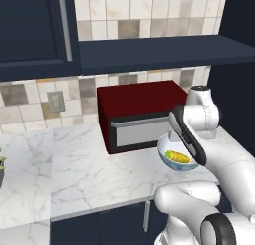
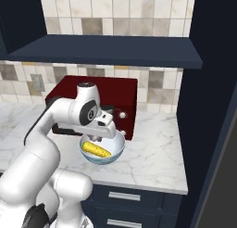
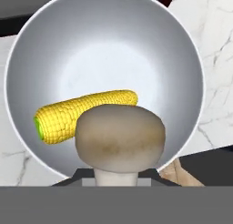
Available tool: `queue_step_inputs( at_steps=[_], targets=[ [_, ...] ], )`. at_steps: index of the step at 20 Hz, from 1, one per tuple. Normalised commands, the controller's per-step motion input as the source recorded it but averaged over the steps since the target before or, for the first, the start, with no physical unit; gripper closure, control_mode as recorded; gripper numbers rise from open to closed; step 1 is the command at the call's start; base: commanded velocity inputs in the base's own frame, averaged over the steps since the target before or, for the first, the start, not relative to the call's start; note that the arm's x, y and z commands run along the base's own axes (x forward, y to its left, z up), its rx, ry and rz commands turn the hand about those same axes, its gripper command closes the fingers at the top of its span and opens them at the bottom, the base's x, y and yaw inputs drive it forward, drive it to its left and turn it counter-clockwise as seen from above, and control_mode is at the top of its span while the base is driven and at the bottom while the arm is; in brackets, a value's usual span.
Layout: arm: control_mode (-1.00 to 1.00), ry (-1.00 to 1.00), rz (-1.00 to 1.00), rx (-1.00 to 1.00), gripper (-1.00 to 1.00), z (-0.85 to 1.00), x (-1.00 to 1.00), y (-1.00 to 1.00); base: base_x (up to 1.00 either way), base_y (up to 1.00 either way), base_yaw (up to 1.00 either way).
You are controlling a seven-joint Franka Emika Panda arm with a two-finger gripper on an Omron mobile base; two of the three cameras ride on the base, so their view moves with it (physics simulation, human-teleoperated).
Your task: Take the mushroom, corn, and mushroom from the freezer and place them in the bowl on the counter.
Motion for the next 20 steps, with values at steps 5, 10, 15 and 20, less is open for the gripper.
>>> queue_step_inputs(
  at_steps=[5, 10, 15, 20],
  targets=[
    [-1.00, -0.02, 0.05, 0.00, 1.00, -0.17, 0.16, -0.08, 0.00, 0.00, 0.00],
    [-1.00, -0.02, 0.06, 0.00, 1.00, -0.38, 0.08, -0.04, 0.00, 0.00, 0.00],
    [-1.00, -0.06, 0.08, 0.00, 1.00, -0.34, 0.26, -0.13, 0.00, 0.00, 0.00],
    [-1.00, -0.05, 0.09, 0.00, 1.00, -0.26, 0.41, -0.11, 0.00, 0.00, 0.00]
  ],
)
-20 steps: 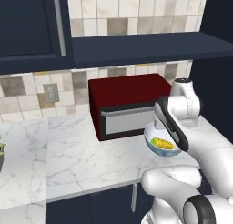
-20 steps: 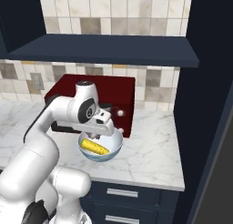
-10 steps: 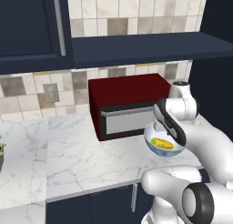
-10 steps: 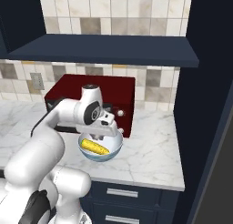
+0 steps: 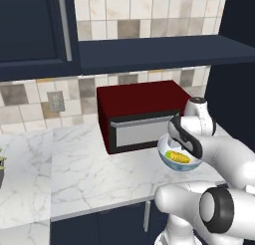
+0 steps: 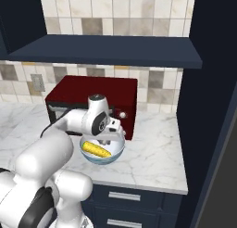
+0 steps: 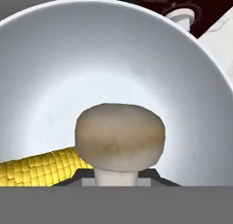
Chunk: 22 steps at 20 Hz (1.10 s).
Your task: Take the mushroom, corn, and mushroom from the freezer and place them in the bowl on the counter.
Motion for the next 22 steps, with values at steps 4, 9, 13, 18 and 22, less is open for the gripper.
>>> queue_step_inputs(
  at_steps=[4, 9, 13, 18, 22],
  targets=[
    [-1.00, -0.01, 0.06, 0.00, 1.00, -0.15, 0.17, 0.00, 0.00, 0.00, 0.00],
    [-1.00, 0.00, 0.04, 0.00, -1.00, -0.08, 0.14, 0.00, 0.00, 0.00, 0.00],
    [-1.00, 0.00, 0.02, 0.00, -1.00, -0.01, 0.03, 0.00, 0.00, 0.00, 0.00],
    [-1.00, 0.02, 0.00, 0.00, -1.00, 0.17, -0.28, 0.00, 0.00, 0.00, 0.00],
    [-1.00, -0.09, -0.02, 0.00, -1.00, 0.77, -1.00, 0.11, 0.00, 0.00, 0.00]
  ],
)
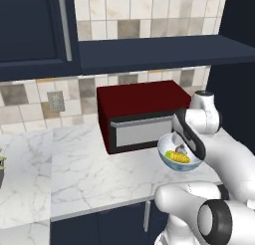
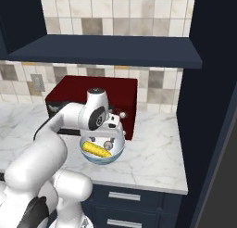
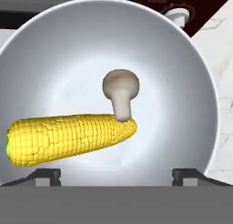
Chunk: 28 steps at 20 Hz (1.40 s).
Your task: Take the mushroom, corn, and mushroom from the freezer and place them in the bowl on the counter.
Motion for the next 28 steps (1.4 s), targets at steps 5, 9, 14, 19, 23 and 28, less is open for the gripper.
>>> queue_step_inputs(
  at_steps=[5, 9, 14, 19, 23, 28],
  targets=[
    [-1.00, -0.11, -0.03, 0.00, -1.00, 0.92, -1.00, 0.66, 0.00, 0.00, 0.00],
    [-1.00, -0.14, -0.07, 0.00, -1.00, 0.87, -1.00, 0.79, 0.00, 0.00, 0.00],
    [-1.00, -0.12, -0.13, 0.03, -1.00, 0.93, -0.98, 0.22, 0.00, 0.00, 0.00],
    [-1.00, -0.04, -0.05, 0.06, -1.00, 0.33, -0.15, -0.04, 0.00, 0.00, 0.00],
    [-1.00, 0.00, 0.01, 0.00, -1.00, 0.00, -0.01, 0.00, 0.00, 0.00, 0.00],
    [-1.00, 0.00, 0.00, 0.00, -1.00, 0.00, -0.05, 0.00, 0.00, 0.00, 0.00]
  ],
)
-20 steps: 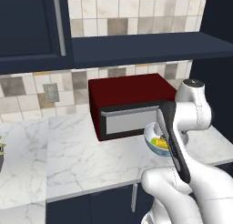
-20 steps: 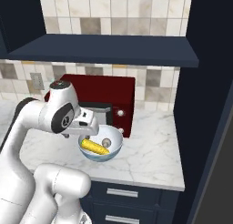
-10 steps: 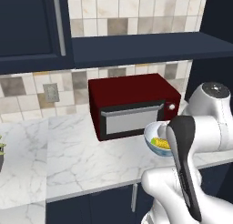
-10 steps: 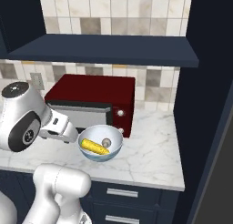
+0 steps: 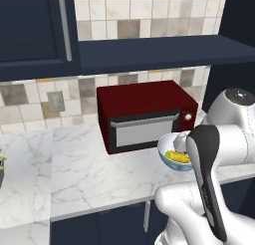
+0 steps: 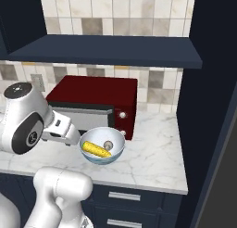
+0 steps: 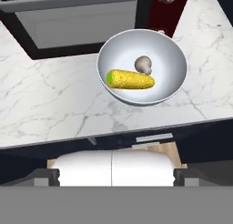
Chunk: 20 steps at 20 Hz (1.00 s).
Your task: Take the mushroom, corn, and mushroom from the freezer and place them in the bowl on the counter.
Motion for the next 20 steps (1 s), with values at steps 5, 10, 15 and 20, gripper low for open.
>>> queue_step_inputs(
  at_steps=[5, 10, 15, 20],
  targets=[
    [1.00, 0.00, 0.00, 0.00, -1.00, 0.00, 0.00, 0.00, -0.74, -0.05, 0.00],
    [1.00, 0.00, 0.00, 0.00, -1.00, 0.00, 0.00, 0.00, -1.00, -0.39, 0.07],
    [1.00, 0.00, 0.00, 0.00, -1.00, 0.00, 0.00, 0.00, -0.89, -0.34, 0.17],
    [1.00, 0.00, 0.00, 0.00, -1.00, 0.00, 0.00, 0.00, -0.79, -0.02, 0.11]
  ],
)
